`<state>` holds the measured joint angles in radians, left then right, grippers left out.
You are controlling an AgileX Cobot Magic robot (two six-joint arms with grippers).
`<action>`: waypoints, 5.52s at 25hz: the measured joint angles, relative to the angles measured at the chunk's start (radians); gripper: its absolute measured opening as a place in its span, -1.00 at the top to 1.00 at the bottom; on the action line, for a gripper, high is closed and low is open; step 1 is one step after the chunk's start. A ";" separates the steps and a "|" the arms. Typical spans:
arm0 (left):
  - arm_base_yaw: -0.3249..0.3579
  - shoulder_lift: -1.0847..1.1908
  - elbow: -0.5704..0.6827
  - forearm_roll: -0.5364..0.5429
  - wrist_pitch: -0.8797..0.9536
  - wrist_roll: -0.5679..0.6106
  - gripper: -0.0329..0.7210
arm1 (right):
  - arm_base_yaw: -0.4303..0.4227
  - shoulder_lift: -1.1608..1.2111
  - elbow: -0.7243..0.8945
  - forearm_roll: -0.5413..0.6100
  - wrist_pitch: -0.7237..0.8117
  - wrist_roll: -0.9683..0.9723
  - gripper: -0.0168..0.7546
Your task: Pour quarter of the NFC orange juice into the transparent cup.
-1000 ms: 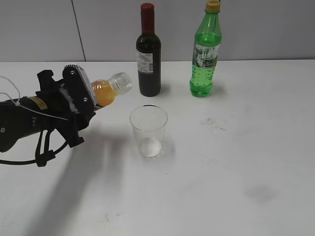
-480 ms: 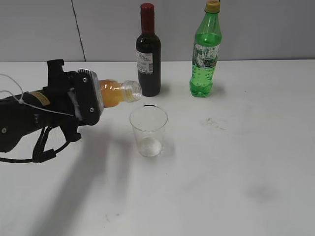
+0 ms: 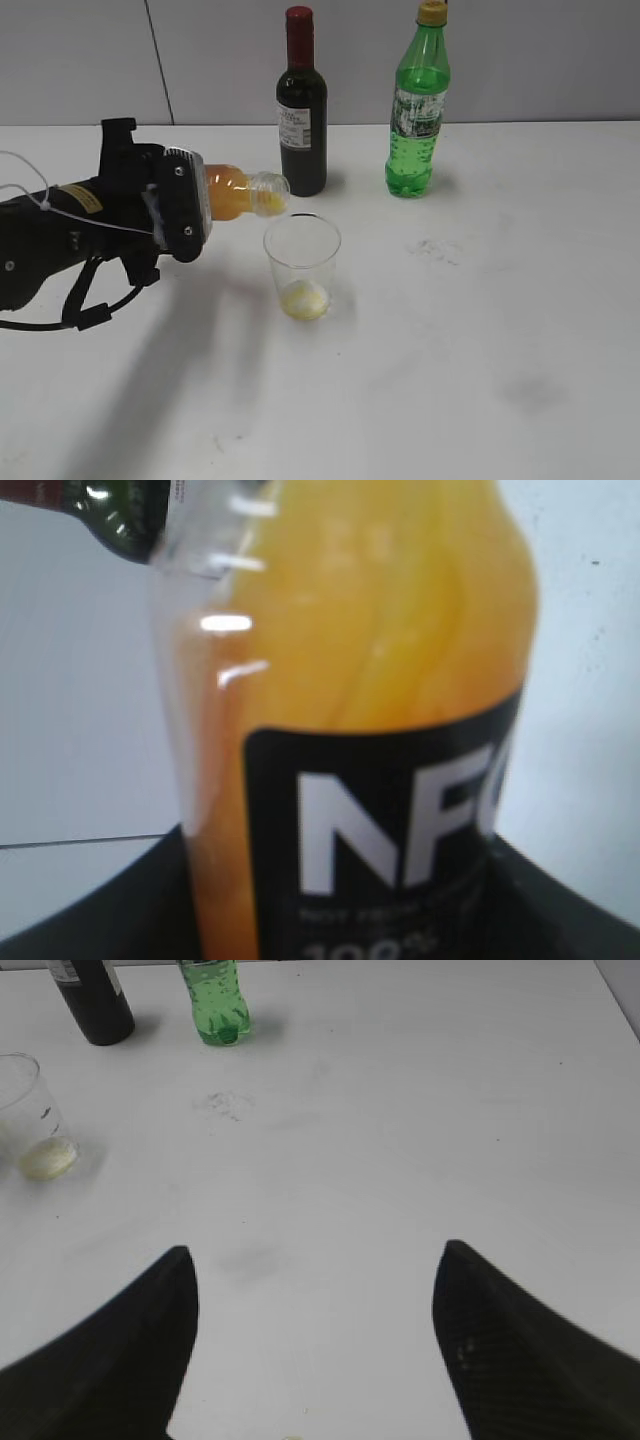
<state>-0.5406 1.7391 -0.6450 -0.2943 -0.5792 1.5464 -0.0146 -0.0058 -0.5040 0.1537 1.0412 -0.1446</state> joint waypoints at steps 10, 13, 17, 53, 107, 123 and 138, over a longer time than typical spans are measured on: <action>0.000 0.000 0.000 -0.002 -0.001 0.050 -0.34 | 0.000 0.000 0.000 0.000 0.000 0.000 -0.50; 0.000 0.000 0.000 -0.004 -0.001 0.051 -0.34 | 0.000 0.000 0.000 0.000 0.000 0.000 -0.50; 0.000 0.000 0.000 -0.007 -0.002 0.052 -0.34 | 0.000 0.000 0.000 0.000 0.000 0.000 -0.50; 0.000 0.024 -0.011 -0.117 -0.038 -0.053 -0.34 | 0.000 0.000 0.000 0.000 0.000 0.000 -0.50; 0.000 0.024 -0.011 0.040 -0.089 0.083 -0.34 | 0.000 0.000 0.000 0.000 0.000 0.000 -0.50; 0.000 0.024 -0.011 -0.025 -0.135 -0.510 -0.34 | 0.000 0.000 0.000 0.000 0.000 0.000 -0.50; 0.245 0.239 -0.097 0.080 -0.490 -1.328 -0.34 | 0.000 0.000 0.000 0.000 0.000 0.000 -0.50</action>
<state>-0.2952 1.9777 -0.7418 -0.2139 -1.0694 0.2183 -0.0146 -0.0058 -0.5040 0.1537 1.0412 -0.1446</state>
